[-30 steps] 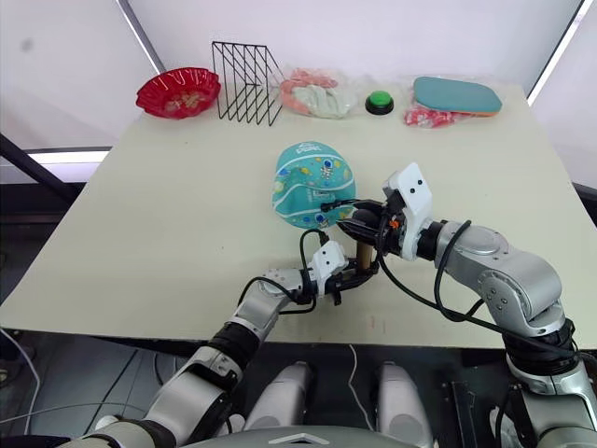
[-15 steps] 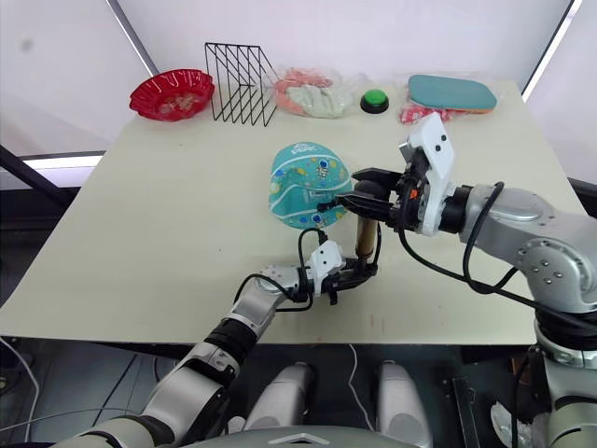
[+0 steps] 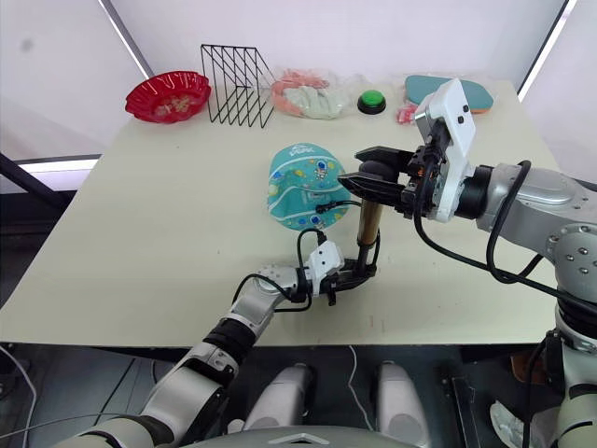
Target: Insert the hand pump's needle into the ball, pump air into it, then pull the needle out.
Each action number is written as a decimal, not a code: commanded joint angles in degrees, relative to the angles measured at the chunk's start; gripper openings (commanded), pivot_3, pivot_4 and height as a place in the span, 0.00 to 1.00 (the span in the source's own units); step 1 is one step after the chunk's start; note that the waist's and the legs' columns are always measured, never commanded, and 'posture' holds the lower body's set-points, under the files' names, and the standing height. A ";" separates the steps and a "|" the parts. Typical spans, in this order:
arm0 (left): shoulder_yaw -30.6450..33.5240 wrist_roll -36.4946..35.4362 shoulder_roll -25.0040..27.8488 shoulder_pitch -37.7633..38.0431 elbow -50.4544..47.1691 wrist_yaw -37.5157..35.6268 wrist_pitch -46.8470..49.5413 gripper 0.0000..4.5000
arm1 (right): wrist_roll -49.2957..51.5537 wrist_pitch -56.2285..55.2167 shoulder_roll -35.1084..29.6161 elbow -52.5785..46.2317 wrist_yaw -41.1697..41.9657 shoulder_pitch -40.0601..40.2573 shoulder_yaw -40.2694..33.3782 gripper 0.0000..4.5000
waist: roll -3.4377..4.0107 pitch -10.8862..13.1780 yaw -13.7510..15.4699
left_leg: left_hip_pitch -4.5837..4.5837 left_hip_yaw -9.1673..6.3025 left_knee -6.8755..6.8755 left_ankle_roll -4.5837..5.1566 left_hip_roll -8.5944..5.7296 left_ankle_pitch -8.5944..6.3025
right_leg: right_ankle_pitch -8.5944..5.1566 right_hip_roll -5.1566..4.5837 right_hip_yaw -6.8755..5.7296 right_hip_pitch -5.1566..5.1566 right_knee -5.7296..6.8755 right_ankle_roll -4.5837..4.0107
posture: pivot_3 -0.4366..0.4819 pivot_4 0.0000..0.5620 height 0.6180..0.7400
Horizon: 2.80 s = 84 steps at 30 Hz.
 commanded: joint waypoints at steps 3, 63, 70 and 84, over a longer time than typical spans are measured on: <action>-0.29 0.45 0.96 3.23 0.86 -0.32 2.56 0.25 | -13.93 -6.51 1.03 5.03 2.77 7.50 9.37 0.44 | -0.20 -0.71 -0.21 | 0.10 0.09 -0.06 0.00 0.04 0.00 | 0.00 0.03 0.09 0.02 -0.01 0.01 | 0.48 0.27 1.00; -0.35 -0.97 1.55 9.25 -8.12 2.03 7.22 0.25 | -31.43 -20.23 9.82 25.73 13.02 11.61 20.69 0.44 | -0.22 -1.63 -1.32 | 1.17 0.62 -0.64 0.07 0.43 -0.08 | -0.12 0.33 0.58 0.58 -0.18 0.12 | 0.48 0.27 1.00; -0.57 -0.36 0.89 8.57 -4.92 2.34 6.33 0.25 | -23.40 -13.26 7.23 15.57 11.68 4.36 9.96 0.44 | -0.16 -1.56 -1.13 | 1.12 0.56 -0.63 0.08 0.41 -0.09 | -0.13 0.30 0.54 0.64 -0.28 0.15 | 0.48 0.27 1.00; -0.99 0.11 -1.14 6.25 0.86 2.62 4.06 0.24 | -1.23 6.01 -6.03 9.69 9.36 -11.36 -9.48 0.44 | 0.10 -0.97 0.40 | -0.12 0.53 -0.42 0.15 0.10 -0.12 | 0.05 0.05 0.51 -0.40 -0.27 -0.05 | 0.48 0.27 1.00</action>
